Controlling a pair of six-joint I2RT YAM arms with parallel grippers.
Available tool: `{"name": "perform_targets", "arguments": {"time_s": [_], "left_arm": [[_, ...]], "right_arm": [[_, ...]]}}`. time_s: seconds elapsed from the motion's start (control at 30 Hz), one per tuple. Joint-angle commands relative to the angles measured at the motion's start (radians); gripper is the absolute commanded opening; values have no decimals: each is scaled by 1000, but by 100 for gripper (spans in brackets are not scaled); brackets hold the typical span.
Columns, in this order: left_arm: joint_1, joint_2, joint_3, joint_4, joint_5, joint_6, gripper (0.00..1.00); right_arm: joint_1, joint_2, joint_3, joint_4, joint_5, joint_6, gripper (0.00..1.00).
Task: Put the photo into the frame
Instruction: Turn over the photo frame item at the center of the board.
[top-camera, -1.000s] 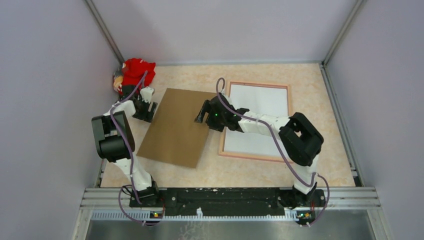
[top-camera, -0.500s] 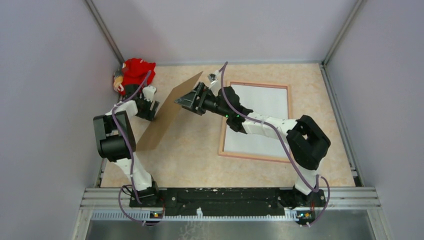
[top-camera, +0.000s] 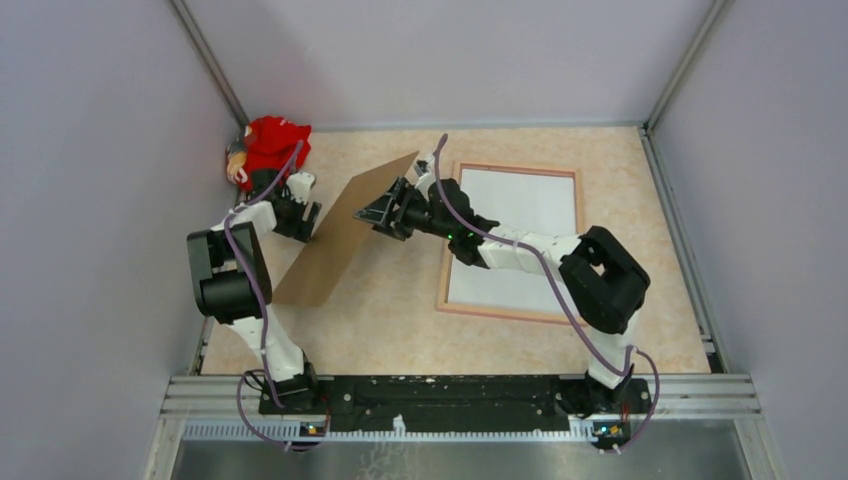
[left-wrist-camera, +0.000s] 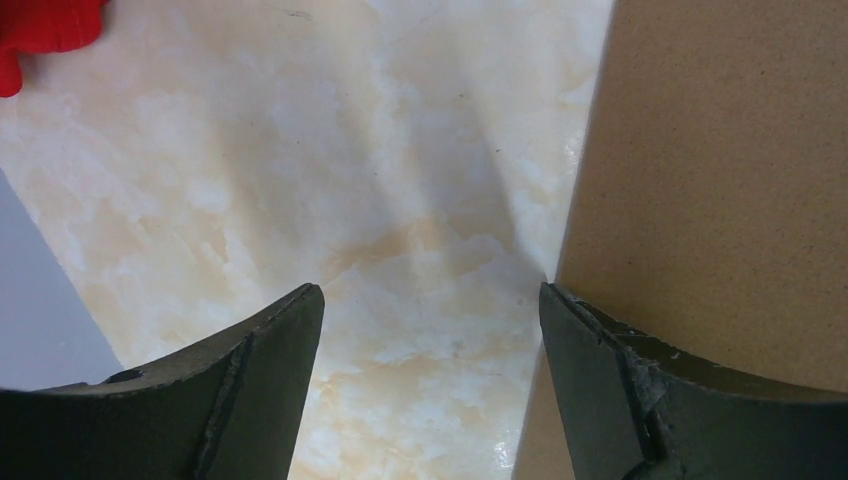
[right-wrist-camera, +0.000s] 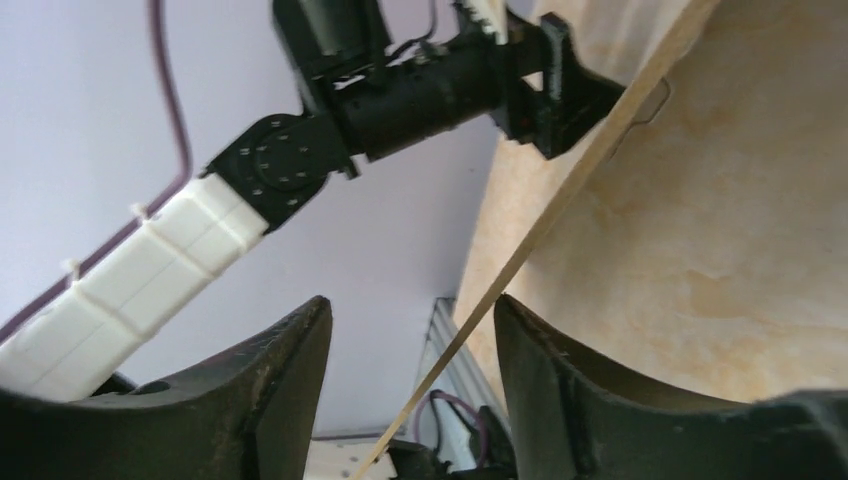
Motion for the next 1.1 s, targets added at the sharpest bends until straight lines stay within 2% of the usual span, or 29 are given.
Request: {"name": "perform_targets", "arguments": {"time_s": [0.0, 0.17, 0.27, 0.5, 0.7, 0.8, 0.9, 1.0, 1.07], "left_arm": [[-29, 39, -42, -160, 86, -29, 88], [-29, 11, 41, -231, 149, -25, 98], [-34, -34, 103, -282, 206, -2, 98], [-36, -189, 274, -440, 475, 119, 98], [-35, -457, 186, -476, 751, 436, 99], [-36, -574, 133, -472, 813, 501, 99], [-41, -642, 115, -542, 863, 604, 99], [-58, -689, 89, -570, 862, 660, 99], [-74, -724, 48, -530, 837, 671, 99]], "right_arm": [[-3, -70, 12, -120, 99, -42, 54], [-19, -58, 53, -288, 129, -20, 21], [-39, -53, 82, -363, 117, 0, 0], [-135, -89, 185, -516, 91, -1, 0], [-292, -100, 287, -637, -18, 92, 0], [-349, -123, 319, -669, -33, 116, 0], [-398, -133, 337, -672, -88, 155, 0], [-432, -154, 319, -660, -134, 200, 0], [-438, -180, 302, -650, -137, 212, 0]]}}
